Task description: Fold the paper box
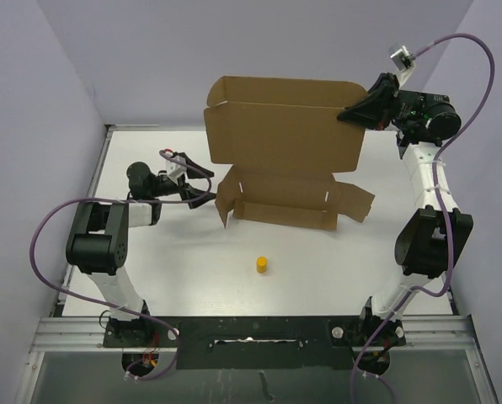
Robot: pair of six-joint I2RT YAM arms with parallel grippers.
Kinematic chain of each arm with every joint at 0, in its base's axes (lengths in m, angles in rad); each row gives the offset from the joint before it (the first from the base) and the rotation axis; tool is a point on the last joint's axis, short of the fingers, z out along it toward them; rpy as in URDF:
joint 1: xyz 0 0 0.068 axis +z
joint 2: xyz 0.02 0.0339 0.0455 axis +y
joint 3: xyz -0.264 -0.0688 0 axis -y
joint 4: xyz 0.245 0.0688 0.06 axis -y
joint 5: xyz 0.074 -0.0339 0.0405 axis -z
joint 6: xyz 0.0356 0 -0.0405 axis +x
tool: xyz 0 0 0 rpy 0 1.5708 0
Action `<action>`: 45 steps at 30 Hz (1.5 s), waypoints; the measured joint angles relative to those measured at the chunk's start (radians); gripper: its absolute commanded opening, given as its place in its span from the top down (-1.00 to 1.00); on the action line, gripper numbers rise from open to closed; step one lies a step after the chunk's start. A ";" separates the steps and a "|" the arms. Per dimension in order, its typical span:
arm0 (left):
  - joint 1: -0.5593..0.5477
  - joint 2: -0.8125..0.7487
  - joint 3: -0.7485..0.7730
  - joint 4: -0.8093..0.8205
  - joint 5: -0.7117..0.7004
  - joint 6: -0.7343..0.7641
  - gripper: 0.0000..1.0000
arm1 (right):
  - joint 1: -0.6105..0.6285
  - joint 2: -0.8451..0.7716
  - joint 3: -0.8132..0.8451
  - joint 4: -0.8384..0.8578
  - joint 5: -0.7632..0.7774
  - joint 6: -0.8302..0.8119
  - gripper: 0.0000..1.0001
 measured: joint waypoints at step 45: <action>-0.160 0.117 -0.124 0.268 -0.351 -0.137 -0.24 | 0.027 -0.001 -0.017 0.000 0.008 0.006 1.00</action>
